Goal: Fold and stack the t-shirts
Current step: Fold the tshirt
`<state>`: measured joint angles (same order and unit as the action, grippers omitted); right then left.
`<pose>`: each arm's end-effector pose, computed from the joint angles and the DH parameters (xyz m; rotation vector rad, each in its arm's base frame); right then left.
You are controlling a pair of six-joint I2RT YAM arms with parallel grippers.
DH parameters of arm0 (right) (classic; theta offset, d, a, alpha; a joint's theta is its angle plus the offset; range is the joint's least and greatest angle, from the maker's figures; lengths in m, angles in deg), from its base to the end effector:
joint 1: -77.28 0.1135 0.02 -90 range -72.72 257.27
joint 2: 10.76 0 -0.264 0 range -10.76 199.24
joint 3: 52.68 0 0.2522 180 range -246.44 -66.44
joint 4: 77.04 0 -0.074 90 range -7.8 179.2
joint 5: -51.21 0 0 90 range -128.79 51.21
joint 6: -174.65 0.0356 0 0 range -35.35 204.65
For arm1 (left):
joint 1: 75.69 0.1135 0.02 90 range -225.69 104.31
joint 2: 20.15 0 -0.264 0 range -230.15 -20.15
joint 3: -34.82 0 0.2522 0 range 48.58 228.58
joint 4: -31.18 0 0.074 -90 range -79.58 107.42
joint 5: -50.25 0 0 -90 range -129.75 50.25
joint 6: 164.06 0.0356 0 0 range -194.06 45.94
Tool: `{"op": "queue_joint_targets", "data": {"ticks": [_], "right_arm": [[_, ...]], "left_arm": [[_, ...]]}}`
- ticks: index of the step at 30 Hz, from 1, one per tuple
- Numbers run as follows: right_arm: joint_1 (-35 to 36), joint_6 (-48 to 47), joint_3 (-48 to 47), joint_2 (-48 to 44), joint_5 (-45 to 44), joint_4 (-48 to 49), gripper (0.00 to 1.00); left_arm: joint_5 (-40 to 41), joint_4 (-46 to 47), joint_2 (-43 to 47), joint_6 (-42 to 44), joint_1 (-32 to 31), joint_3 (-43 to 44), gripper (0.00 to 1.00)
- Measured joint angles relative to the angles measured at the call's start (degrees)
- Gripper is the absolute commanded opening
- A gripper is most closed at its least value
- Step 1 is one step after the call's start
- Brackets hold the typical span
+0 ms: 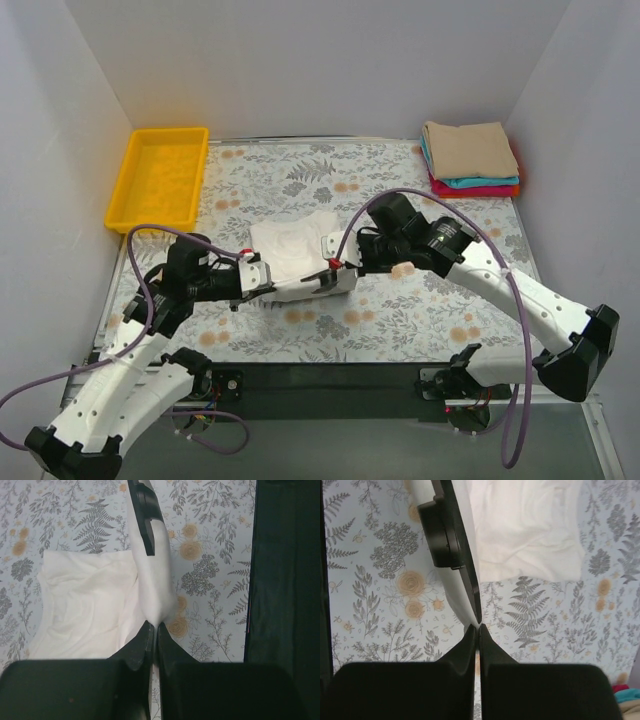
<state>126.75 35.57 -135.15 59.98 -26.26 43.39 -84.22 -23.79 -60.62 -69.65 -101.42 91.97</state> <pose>0.1584 0.1972 0.3334 -1.8806 1.4853 0.2660 0.1142 -0.0827 0.2956 0.9814 1.9879 -1.0686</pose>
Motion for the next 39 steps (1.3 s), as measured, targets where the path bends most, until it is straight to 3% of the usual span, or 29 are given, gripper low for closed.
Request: {"op": "queue_joint_targets", "data": {"ticks": [7, 18, 39], "right_arm": [[-4.2, -1.9, -11.7, 9.2, -0.7, -0.3, 0.01], [-9.6, -6.0, -21.6, 24.1, 0.4, 3.0, 0.01], [-15.3, -8.8, -42.4, 53.9, 3.6, 12.2, 0.01]], "left_arm": [[4.7, 2.8, -5.5, -7.3, 1.5, 3.3, 0.0], [3.0, 10.3, -20.9, -9.1, 15.8, 7.3, 0.0], [2.4, 27.3, -49.9, -10.6, 23.7, 12.7, 0.0]]}}
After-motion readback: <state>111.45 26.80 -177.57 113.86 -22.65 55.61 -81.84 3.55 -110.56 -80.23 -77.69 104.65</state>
